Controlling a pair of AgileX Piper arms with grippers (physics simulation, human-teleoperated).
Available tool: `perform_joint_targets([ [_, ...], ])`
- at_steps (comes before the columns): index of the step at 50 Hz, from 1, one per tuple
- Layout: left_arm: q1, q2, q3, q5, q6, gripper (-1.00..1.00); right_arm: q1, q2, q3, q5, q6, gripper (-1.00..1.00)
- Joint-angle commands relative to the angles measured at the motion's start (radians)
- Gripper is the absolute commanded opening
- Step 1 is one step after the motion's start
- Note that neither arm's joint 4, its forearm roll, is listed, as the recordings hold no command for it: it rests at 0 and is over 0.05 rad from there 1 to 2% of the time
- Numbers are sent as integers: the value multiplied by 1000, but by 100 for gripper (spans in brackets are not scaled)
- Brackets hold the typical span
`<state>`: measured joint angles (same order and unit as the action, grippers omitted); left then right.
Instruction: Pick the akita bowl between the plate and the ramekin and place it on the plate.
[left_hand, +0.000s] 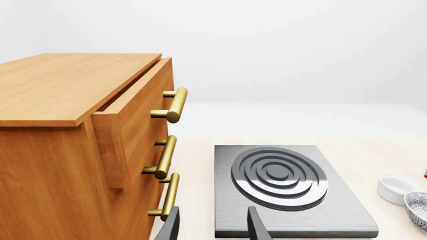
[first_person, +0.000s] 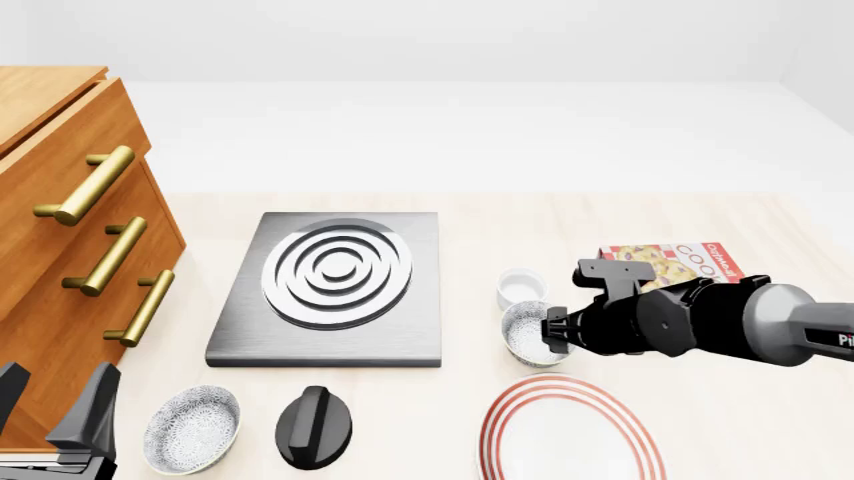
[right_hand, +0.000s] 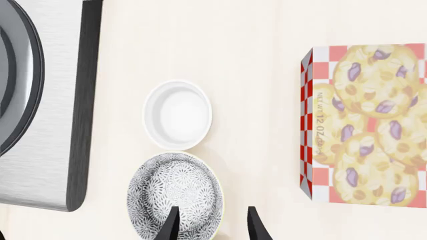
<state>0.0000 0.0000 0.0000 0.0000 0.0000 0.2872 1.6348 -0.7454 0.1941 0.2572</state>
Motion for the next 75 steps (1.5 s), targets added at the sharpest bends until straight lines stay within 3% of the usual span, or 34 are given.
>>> perform_joint_targets([
  [1, 0, 0, 0, 0, 0, 100, 18, 51, 7, -32, 24, 100],
  [16, 0, 0, 0, 0, 0, 100, 9, 70, 10, -50, 26, 100],
  [17, 0, 0, 0, 0, 0, 100, -31, 55, 24, -55, -5, -100],
  [23, 0, 0, 0, 0, 0, 100, 2, 28, 18, -61, 41, -100],
  [29, 0, 0, 0, 0, 0, 100, 12, 4, 17, -58, 50, -100],
  [52, 0, 0, 0, 0, 0, 100, -1, -165, -9, 51, 25, -100],
  [75, 0, 0, 0, 0, 0, 100, -18, -383, 42, 185, -52, -100],
])
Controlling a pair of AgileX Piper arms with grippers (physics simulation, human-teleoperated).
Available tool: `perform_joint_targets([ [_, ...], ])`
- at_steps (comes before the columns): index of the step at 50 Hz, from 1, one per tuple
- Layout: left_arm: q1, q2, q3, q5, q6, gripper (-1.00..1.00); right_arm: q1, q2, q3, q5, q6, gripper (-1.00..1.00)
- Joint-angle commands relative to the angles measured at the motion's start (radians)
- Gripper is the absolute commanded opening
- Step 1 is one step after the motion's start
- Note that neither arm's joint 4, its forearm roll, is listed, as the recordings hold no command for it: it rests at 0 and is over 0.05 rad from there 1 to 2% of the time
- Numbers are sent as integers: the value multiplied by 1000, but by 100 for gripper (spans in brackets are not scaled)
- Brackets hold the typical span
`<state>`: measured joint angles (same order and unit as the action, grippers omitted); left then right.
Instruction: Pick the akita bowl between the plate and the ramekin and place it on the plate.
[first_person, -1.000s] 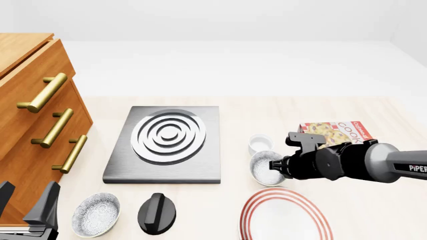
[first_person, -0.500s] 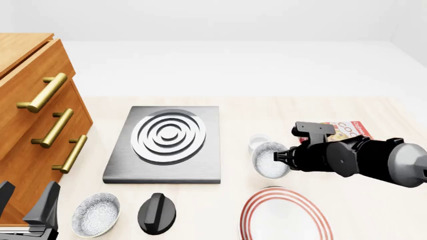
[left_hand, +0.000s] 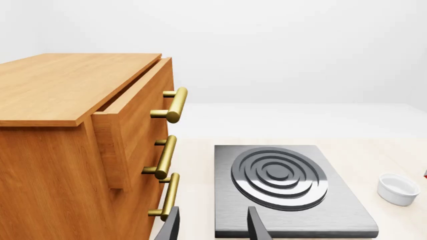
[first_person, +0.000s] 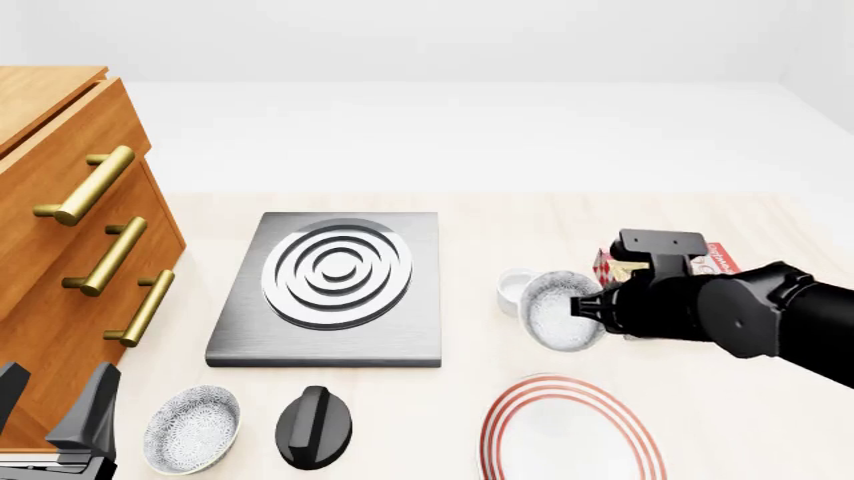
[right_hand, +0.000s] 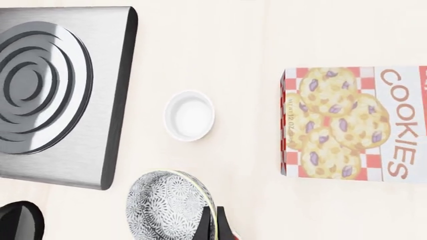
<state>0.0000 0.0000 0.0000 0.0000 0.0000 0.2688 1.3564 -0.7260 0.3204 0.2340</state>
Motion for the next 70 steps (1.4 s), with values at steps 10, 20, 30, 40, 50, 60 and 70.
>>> perform_joint_targets([
  [10, 0, 0, 0, 0, 0, 100, 46, -254, 82, 151, -54, -100],
  [20, 0, 0, 0, 0, 0, 100, 92, -274, 195, 132, -64, -100],
  [30, 0, 0, 0, 0, 0, 100, 103, -291, 292, 95, -63, -100],
  [40, 0, 0, 0, 0, 0, 100, 78, -370, 348, 123, -100, -100],
  [50, 0, 0, 0, 0, 0, 100, 87, -353, 355, 107, -79, -100],
  [60, 0, 0, 0, 0, 0, 100, 151, -233, 361, 15, -18, -100],
  [70, 0, 0, 0, 0, 0, 100, 213, -156, 344, -24, 29, -100],
])
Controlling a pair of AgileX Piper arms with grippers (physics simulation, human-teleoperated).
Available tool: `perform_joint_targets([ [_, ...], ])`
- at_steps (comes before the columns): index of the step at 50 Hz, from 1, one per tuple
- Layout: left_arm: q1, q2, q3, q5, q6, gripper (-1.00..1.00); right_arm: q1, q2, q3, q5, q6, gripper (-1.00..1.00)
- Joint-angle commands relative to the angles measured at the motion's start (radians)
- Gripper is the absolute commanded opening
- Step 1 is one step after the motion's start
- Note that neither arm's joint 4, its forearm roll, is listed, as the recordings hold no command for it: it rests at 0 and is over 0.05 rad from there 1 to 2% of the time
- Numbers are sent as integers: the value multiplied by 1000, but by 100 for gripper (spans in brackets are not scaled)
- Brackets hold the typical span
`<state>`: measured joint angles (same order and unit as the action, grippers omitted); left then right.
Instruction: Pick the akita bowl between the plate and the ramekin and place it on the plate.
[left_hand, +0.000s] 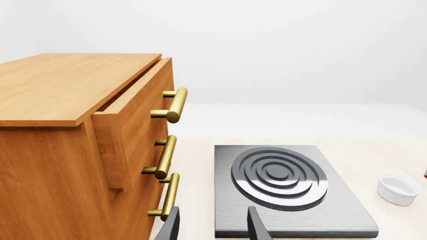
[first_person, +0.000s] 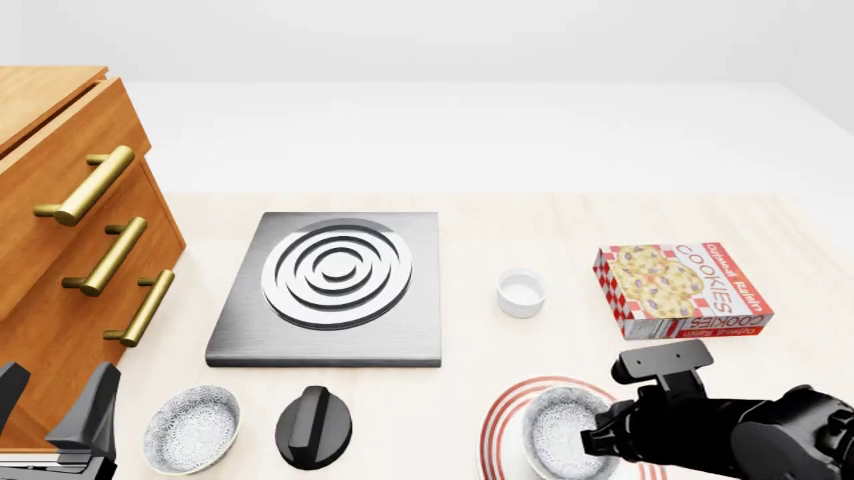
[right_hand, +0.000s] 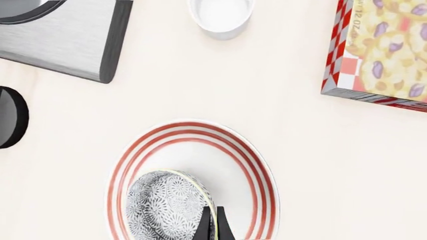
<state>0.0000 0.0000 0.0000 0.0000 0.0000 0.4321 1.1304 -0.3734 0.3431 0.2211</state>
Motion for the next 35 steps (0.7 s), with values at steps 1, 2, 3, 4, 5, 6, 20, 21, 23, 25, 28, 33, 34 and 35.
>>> perform_joint_targets([
  [1, 0, 0, 0, 0, 0, 100, 39, 59, -5, -51, 24, -100],
  [2, 0, 0, 0, 0, 0, 100, 48, 89, -4, -66, 37, -100],
  [3, 0, 0, 0, 0, 0, 100, 59, 102, -6, -75, 49, -100],
  [4, 0, 0, 0, 0, 0, 100, 59, 102, -6, -76, 49, -100],
  [5, 0, 0, 0, 0, 0, 100, 80, 121, -10, -85, 71, -100],
  [6, 0, 0, 0, 0, 0, 100, 80, 122, -10, -86, 71, -100],
  [20, 0, 0, 0, 0, 0, 100, 0, 46, -17, -36, -10, 100],
  [21, 0, 0, 0, 0, 0, 100, -2, 44, -15, -37, -12, 100],
  [23, 0, 0, 0, 0, 0, 100, -20, 14, -18, -21, -32, 100],
  [25, 0, 0, 0, 0, 0, 100, -48, -54, -32, 17, -54, 100],
  [28, 0, 0, 0, 0, 0, 100, -74, -138, -67, 67, -87, 100],
  [33, 0, 0, 0, 0, 0, 100, -132, -234, -105, 89, -81, 100],
  [34, 0, 0, 0, 0, 0, 100, -161, -248, -99, 84, -121, 100],
  [35, 0, 0, 0, 0, 0, 100, -174, -261, -94, 76, -138, 100],
])
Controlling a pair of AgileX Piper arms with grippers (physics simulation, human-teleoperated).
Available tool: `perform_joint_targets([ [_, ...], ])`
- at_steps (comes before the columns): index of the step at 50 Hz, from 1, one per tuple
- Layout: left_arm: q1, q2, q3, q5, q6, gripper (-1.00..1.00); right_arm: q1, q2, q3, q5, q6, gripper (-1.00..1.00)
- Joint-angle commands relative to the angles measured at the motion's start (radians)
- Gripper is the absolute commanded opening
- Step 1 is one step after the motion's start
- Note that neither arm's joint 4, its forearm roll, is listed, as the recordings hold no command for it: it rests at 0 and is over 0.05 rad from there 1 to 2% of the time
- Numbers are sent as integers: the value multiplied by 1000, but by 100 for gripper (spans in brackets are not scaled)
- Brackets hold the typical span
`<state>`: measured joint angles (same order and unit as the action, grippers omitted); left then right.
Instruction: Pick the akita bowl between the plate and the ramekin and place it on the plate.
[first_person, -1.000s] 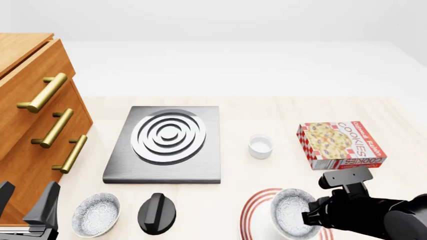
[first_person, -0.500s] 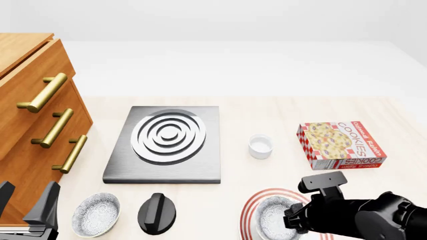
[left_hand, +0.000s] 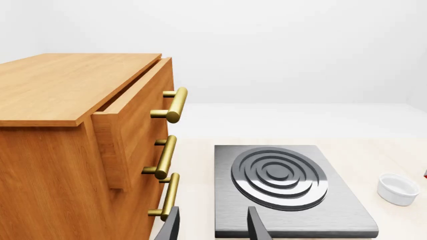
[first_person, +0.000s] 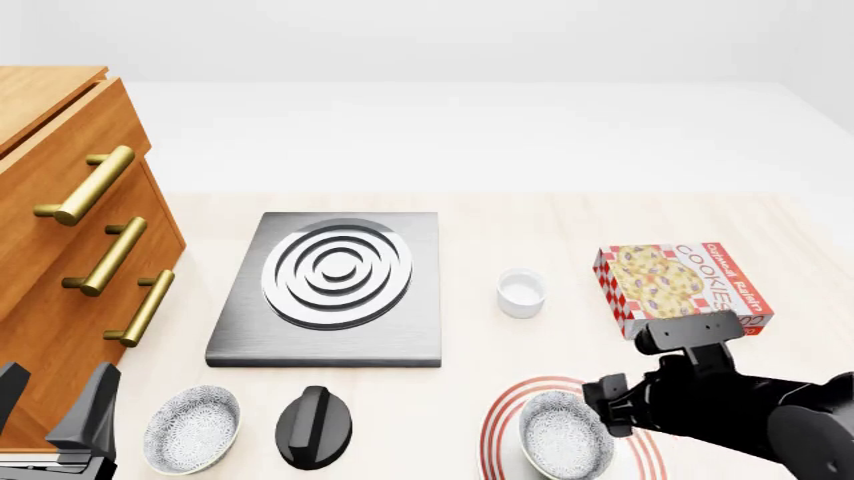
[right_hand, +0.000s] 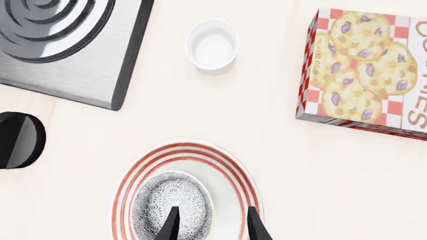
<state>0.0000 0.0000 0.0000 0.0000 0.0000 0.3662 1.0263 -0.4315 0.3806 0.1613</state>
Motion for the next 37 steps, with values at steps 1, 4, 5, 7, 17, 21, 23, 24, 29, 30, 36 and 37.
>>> perform_joint_targets([
  [1, 0, 0, 0, 0, 0, 100, -94, -163, -35, 24, -47, 100],
  [4, 0, 0, 0, 0, 0, 100, -110, -254, -27, -17, -64, 100],
  [5, 0, 0, 0, 0, 0, 100, -165, -316, -24, -7, -88, 100],
  [7, 0, 0, 0, 0, 0, 100, -272, -420, -15, 9, -148, 100],
  [17, 0, 0, 0, 0, 0, 100, -261, -514, -21, 11, -63, 100],
  [21, 0, 0, 0, 0, 0, 100, -278, -567, -37, 44, -54, 100],
  [23, 0, 0, 0, 0, 0, 100, -299, -595, -47, 64, -63, 100],
  [24, 0, 0, 0, 0, 0, 100, -295, -594, -51, 67, -65, 100],
  [29, 0, 0, 0, 0, 0, 100, -392, -702, -132, 111, -115, 100],
  [30, 0, 0, 0, 0, 0, 100, -418, -714, -142, 123, -139, 100],
  [36, 0, 0, 0, 0, 0, 100, -422, -692, -191, 83, -158, 100],
  [37, 0, 0, 0, 0, 0, 100, -489, -706, -177, 47, -234, 100],
])
